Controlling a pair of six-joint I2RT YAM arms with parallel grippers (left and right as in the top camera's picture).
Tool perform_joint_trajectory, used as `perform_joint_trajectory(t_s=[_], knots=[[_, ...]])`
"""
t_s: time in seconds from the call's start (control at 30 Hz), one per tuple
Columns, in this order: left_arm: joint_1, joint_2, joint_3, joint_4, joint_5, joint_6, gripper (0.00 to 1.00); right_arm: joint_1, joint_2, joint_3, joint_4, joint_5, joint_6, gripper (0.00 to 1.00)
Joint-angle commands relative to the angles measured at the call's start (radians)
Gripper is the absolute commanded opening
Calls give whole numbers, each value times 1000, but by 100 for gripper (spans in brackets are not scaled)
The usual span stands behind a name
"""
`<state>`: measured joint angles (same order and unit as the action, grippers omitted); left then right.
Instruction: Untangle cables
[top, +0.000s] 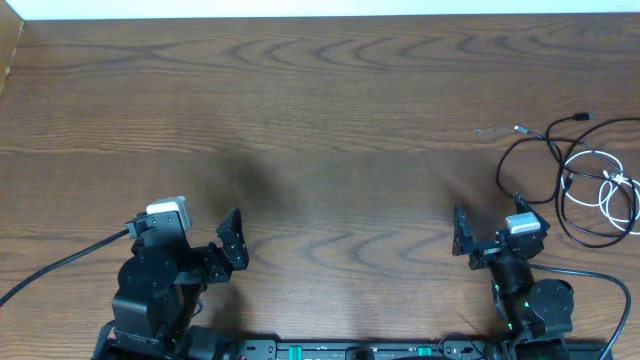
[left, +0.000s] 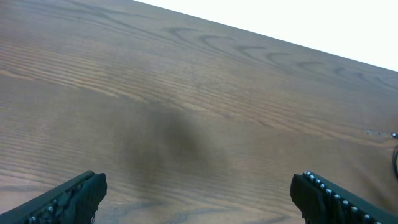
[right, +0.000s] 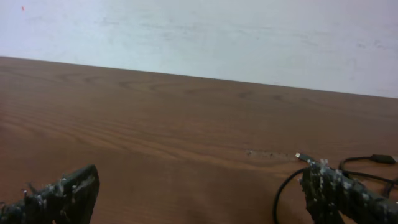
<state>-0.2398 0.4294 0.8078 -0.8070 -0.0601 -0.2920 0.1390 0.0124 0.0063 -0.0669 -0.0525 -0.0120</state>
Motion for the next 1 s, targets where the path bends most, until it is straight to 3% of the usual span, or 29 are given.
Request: perform_joint_trajectory(t_s=[0.0, 0.67, 0.97], knots=[[-2, -2, -6, 1, -19, -1, 99, -8, -7, -1, -4, -6, -12, 99], [-2, -2, -6, 1, -19, -1, 99, -9, -7, -1, -5, -6, -12, 99], [-2, -2, -6, 1, -19, -1, 99, -82, -4, -1, -4, -6, -12, 99]])
